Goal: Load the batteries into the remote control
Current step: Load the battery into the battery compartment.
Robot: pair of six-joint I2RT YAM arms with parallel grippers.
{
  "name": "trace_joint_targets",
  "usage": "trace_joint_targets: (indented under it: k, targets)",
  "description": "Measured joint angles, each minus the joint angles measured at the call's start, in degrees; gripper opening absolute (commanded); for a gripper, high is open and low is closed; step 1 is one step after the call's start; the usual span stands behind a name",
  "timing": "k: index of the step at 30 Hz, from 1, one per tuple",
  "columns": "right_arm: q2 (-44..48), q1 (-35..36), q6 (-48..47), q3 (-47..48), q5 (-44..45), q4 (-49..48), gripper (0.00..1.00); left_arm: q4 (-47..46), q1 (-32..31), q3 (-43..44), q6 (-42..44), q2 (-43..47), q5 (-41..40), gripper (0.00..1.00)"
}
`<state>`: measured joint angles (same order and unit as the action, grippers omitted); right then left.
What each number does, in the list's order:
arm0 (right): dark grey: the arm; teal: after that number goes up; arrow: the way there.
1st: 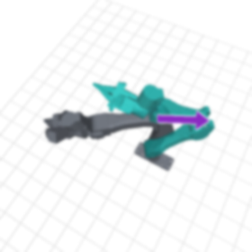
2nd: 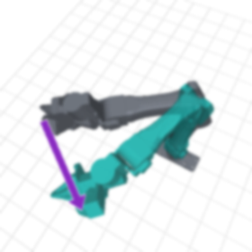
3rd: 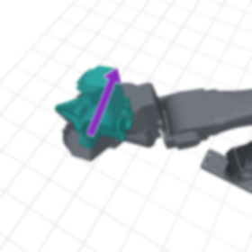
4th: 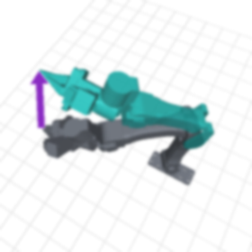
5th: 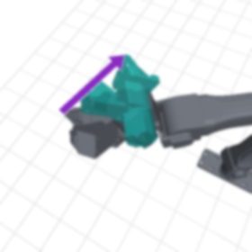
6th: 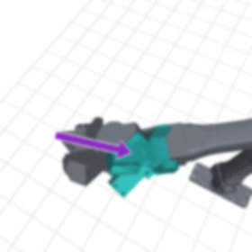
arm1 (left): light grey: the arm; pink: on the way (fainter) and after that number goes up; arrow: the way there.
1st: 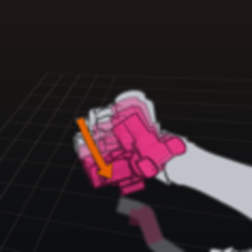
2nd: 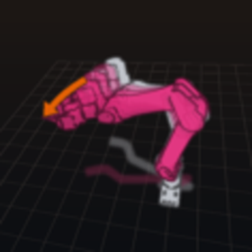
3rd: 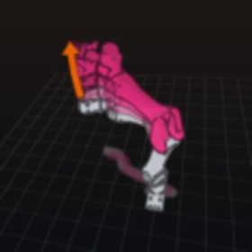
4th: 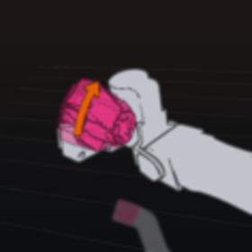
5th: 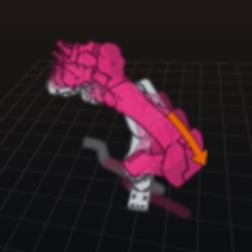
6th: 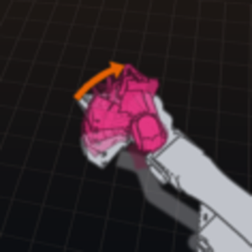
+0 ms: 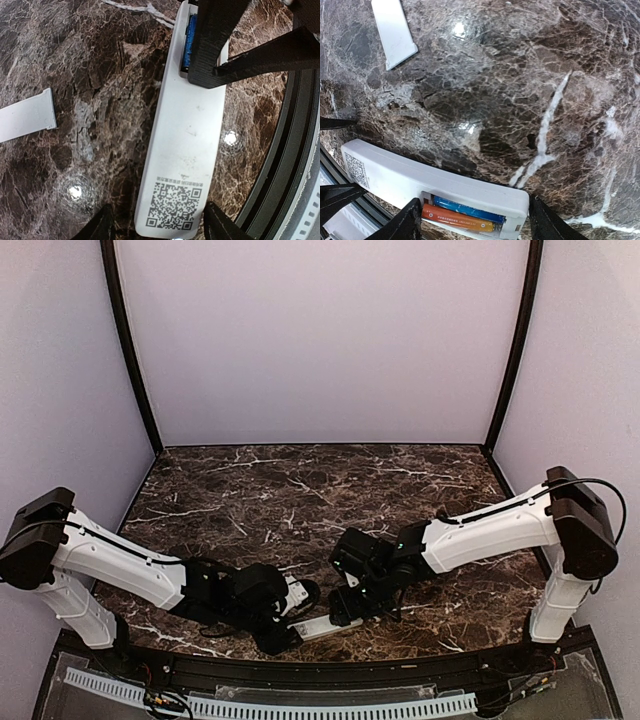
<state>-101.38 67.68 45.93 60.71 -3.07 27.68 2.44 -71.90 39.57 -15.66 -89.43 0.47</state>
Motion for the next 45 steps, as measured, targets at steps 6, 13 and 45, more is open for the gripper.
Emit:
trace_joint_targets:
  k: [6, 13, 45]
  targets:
    - [0.0, 0.1, -0.2, 0.1, 0.1, 0.7, 0.7, 0.0, 0.0, 0.0, 0.0, 0.0, 0.0, 0.59]
    - [0.0, 0.2, -0.4, 0.3, 1.2, 2.4, 0.74, 0.0, 0.0, 0.0, 0.0, 0.0, 0.0, 0.59]
    - [6.9, 0.3, -8.2, 5.5, -1.5, 6.6, 0.27, -0.9, 0.0, -0.4, 0.0, 0.0, 0.1, 0.6]
